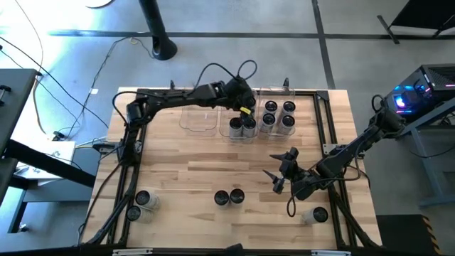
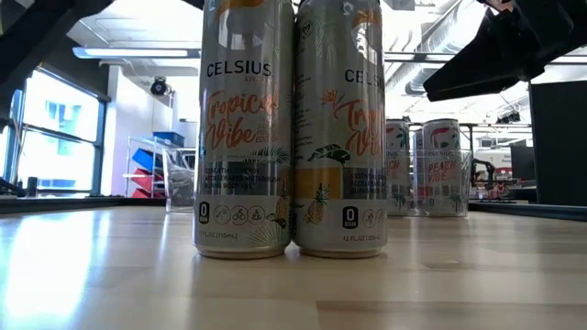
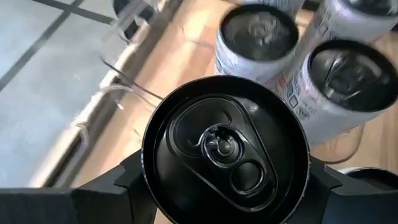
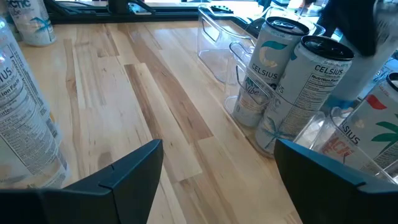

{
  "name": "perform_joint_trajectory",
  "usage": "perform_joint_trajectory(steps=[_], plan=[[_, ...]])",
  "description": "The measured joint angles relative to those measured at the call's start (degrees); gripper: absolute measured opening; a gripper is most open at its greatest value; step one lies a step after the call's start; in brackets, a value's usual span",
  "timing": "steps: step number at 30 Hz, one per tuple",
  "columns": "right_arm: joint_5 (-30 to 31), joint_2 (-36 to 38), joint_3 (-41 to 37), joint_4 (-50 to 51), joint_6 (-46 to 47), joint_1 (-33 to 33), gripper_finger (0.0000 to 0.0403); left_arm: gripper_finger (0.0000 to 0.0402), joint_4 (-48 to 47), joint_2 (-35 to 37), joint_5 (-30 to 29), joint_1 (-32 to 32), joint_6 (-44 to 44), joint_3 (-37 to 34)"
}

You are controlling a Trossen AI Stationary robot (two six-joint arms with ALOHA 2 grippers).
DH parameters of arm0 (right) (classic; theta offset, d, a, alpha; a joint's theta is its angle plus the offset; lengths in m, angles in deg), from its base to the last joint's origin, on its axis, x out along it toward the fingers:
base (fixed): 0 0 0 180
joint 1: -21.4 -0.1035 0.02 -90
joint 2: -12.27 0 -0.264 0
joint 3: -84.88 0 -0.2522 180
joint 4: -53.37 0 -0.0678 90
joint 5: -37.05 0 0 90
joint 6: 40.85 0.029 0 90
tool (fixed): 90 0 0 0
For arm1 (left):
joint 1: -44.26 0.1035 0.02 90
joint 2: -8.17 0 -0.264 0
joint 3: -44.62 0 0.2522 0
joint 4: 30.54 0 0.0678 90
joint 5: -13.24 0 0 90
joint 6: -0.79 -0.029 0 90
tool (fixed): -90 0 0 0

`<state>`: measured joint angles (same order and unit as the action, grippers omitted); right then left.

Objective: Sort soda cans
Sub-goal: Put the top white-blue soda can into the middle transparent bin

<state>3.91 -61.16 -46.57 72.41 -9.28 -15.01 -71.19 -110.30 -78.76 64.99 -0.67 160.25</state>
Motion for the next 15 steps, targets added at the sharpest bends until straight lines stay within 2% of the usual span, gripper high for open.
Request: perform_joint_trajectory(steps=[9,15], plan=[[0.0,0.0,0.0,0.0,-0.5,0.0,0.0302,0.0239,-0.1,-3.2,-0.3,0.1,1.8,0.0],[0.0,0.0,0.0,0.0,-0.5,0.0,0.0302,0.0308,0.2,-3.3,0.0,0.0,2.8,0.1]])
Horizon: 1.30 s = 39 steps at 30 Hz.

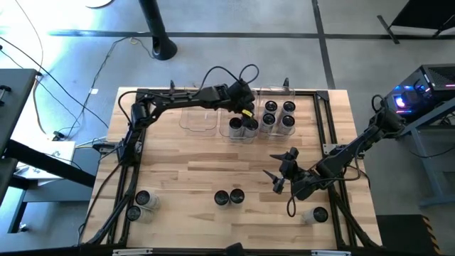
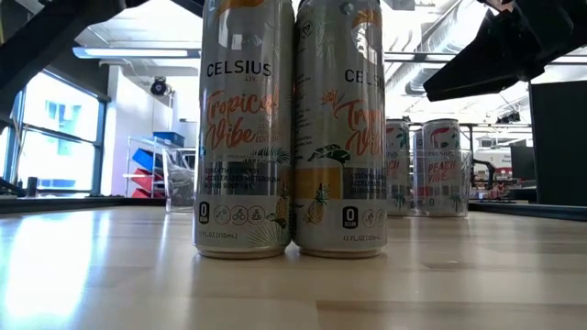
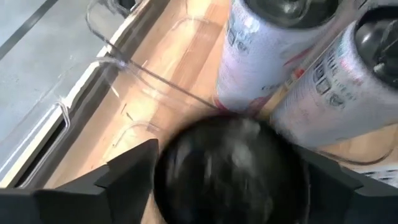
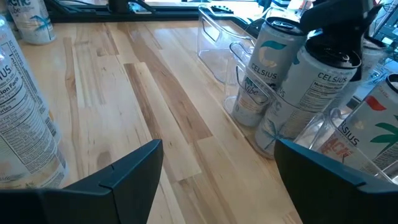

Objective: Sort soda cans
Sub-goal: Put the top white-blue soda can into the middle transparent bin, then put the white-blue soda can into the middle transparent bin

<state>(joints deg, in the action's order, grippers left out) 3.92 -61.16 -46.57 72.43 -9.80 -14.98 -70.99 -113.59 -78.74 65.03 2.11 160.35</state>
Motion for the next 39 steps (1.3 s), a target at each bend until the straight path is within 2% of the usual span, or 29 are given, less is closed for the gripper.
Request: perform_joint_trajectory(steps=[3,9,17,21,25,27,30,33,39], plan=[[0.0,0.0,0.0,0.0,0.0,0.0,0.0302,0.0323,-0.1,0.1,0.0,0.0,0.0,0.0],[0.0,0.0,0.0,0.0,0.0,0.0,0.0302,0.0326,-0.4,0.9,0.0,0.0,-0.5,0.0],[0.0,0.0,0.0,0.0,0.0,0.0,0.0302,0.0327,0.0,6.2,-0.2,-0.7,-3.7,-0.1],[0.0,0.0,0.0,0.2,0.0,0.0,0.0302,0.0327,0.1,9.8,0.0,-4.4,-7.7,-0.1],[0.0,0.0,0.0,0.3,0.0,0.0,0.0302,0.0328,3.3,14.6,-1.3,-12.7,-18.2,-1.6],[0.0,0.0,0.0,0.5,0.0,0.0,0.0302,0.0328,6.7,17.3,-5.2,-18.2,-22.1,-3.6],[0.0,0.0,0.0,0.8,0.0,0.0,0.0302,0.0328,10.6,20.8,-15.8,-25.9,-26.8,-7.8],[0.0,-0.4,0.0,0.9,-0.1,0.0,0.0302,0.0328,14.3,24.6,-25.2,-31.1,-26.4,-14.0],[0.0,-3.2,0.0,0.6,-1.1,0.0,0.0302,0.0328,23.4,37.0,-28.5,-34.4,-12.4,-34.5]])
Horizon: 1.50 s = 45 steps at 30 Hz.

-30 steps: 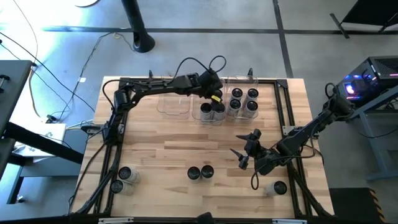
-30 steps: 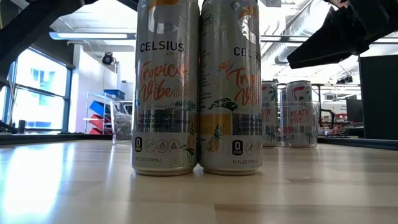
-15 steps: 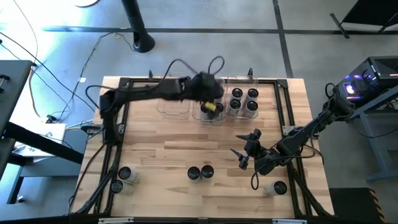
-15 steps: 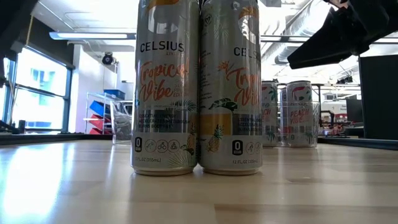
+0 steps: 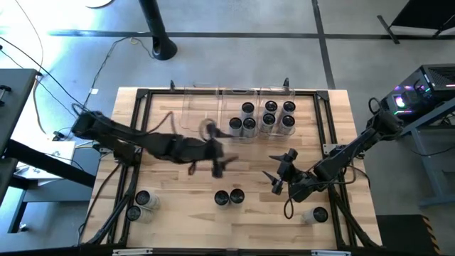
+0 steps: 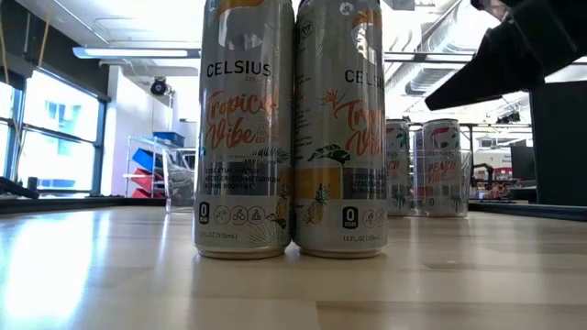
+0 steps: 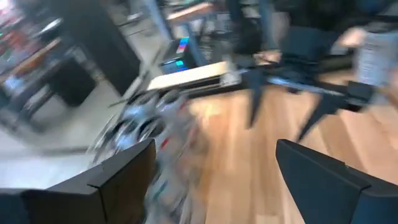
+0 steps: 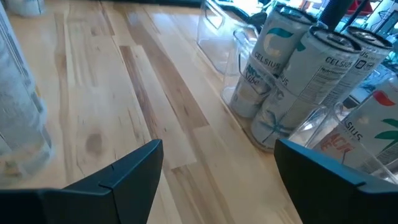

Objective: Sort soda cans
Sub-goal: Put the white-blue soda can into the middle transparent bin

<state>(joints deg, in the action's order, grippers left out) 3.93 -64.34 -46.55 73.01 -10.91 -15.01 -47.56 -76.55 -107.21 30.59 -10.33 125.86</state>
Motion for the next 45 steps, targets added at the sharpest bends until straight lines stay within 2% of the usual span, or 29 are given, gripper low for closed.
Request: perform_joint_trajectory(steps=[4,6,8,10,14,18,20,23,26,29,34,37,40,42,45], plan=[[0.3,-1.7,0.0,0.1,-0.4,0.2,0.0302,0.0328,13.4,11.4,-5.1,0.0,6.1,-15.9],[0.3,-2.1,0.0,0.0,-0.8,0.7,0.0302,0.0328,21.4,17.3,-5.2,-0.4,7.3,-22.5],[0.3,-2.2,0.0,-0.1,-1.6,1.0,0.0302,0.0328,25.7,22.8,-4.2,-1.5,7.6,-27.0],[0.3,-2.2,0.0,-0.1,-1.9,1.3,0.0302,0.0328,25.2,27.4,-4.2,-3.7,7.0,-28.1],[0.1,-2.2,0.0,-0.4,-3.0,2.0,0.0302,0.0328,11.5,31.1,-11.4,-10.6,6.7,-23.7],[-0.1,-2.2,0.0,-0.6,-1.9,2.3,0.0302,0.0328,-10.5,28.3,-20.8,-18.1,13.2,-13.9],[-0.1,-2.2,0.0,-0.6,-0.9,2.3,0.0302,0.0328,-21.4,25.5,-22.7,-21.1,18.8,-8.5],[-0.2,-2.2,0.0,-1.1,0.1,2.3,0.0302,0.0328,-34.4,20.8,-22.2,-24.2,26.4,-1.8],[-0.3,-2.2,0.0,-1.2,0.6,2.3,0.0302,0.0328,-45.1,16.7,-16.1,-26.5,31.1,2.4],[-0.3,-2.2,0.0,-1.4,0.6,2.3,0.0302,0.0328,-53.9,13.5,-7.9,-27.6,41.3,4.8],[-0.3,-2.2,0.0,-2.0,0.0,2.3,0.0302,0.0326,-72.0,10.6,6.8,-27.1,73.8,8.3],[-0.2,-2.2,0.0,-3.1,-1.7,2.3,0.0302,0.0325,-80.6,10.2,16.8,-27.1,88.5,8.1],[-0.2,-2.2,0.0,-4.0,-3.3,2.3,0.0302,0.0324,-83.7,10.3,23.8,-28.1,98.8,6.2],[0.0,-2.2,0.0,-4.1,-4.0,2.3,0.0302,0.0324,-84.4,10.3,27.0,-28.8,102.4,5.5],[0.1,-2.2,0.0,-4.1,-4.7,2.3,0.0302,0.0324,-84.1,10.3,28.7,-29.5,105.4,5.3]])
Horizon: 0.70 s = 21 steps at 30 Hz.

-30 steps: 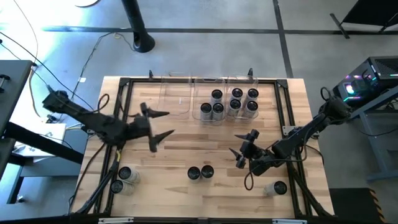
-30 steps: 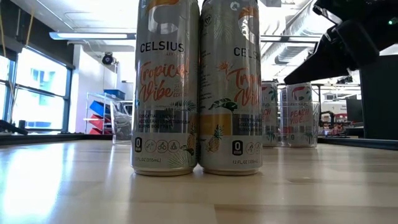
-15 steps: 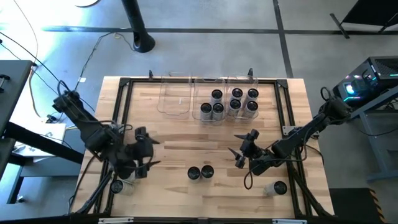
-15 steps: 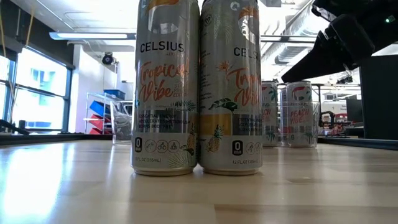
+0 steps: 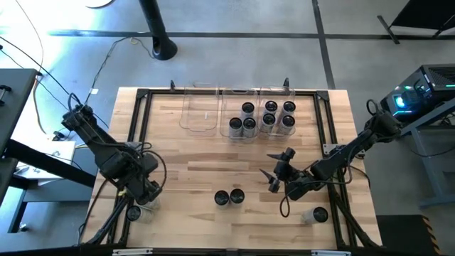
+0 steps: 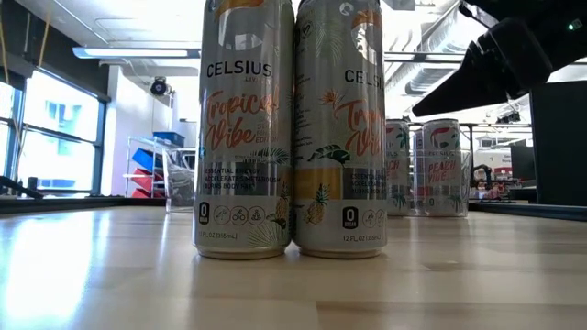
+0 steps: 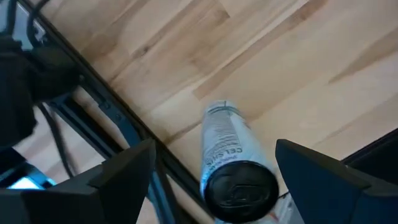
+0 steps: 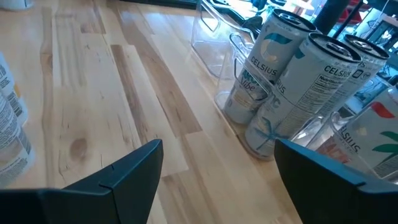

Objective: Sort soda cans
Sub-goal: Put the white-blue soda can into the middle transparent bin

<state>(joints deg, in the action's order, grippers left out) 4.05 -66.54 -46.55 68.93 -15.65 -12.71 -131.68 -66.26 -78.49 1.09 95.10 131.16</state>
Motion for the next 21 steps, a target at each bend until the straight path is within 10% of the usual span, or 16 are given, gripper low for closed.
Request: perform_joint_trajectory(steps=[21], plan=[[0.0,0.0,0.0,0.1,-3.1,0.0,0.0302,0.0331,7.9,-3.9,2.8,-10.3,23.1,-0.1]])
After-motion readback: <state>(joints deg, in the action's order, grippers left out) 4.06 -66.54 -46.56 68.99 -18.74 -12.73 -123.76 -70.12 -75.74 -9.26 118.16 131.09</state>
